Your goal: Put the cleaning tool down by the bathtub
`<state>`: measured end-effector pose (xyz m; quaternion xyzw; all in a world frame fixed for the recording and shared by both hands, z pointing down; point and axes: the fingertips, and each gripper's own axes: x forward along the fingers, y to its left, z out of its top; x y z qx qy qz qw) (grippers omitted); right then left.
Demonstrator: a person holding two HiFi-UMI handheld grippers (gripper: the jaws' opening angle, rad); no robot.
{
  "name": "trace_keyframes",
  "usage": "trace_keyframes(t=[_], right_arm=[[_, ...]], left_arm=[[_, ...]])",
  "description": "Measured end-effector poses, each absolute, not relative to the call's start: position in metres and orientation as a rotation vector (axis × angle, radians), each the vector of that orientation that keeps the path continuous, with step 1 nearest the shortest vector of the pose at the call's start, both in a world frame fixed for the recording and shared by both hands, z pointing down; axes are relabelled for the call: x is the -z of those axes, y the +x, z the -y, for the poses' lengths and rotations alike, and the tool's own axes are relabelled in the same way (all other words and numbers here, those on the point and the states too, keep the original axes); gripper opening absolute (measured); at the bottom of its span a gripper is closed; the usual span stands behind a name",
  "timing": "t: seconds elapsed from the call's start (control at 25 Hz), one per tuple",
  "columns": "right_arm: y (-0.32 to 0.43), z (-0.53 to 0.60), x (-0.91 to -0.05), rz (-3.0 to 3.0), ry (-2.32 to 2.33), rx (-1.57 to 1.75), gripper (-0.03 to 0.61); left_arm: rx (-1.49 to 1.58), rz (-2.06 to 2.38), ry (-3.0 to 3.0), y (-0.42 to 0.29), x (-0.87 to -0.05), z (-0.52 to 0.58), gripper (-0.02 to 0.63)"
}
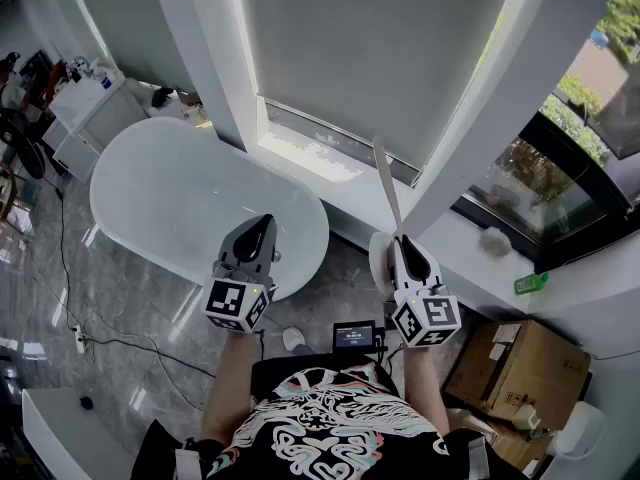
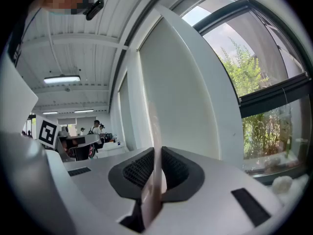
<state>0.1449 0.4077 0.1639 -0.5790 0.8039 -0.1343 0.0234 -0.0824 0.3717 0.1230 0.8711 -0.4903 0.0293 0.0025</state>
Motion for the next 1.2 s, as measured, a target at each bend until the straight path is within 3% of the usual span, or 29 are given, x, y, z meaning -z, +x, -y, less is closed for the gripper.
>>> trace_keyframes(t=[0.32,1.2], right_arm=[[0.169,-0.429,-0.161,-2.49,-1.691,0.401,0.064],[0.171,-0.433,-0.158,-2.468,-1.624,0.36,0.064]], left_arm=[[-0.082,1.564,2.795,-0.044,-0.12,-0.405,0.017],[-0.065,1.694,2.697,-0.053,-0.12,-0.406,0.017]])
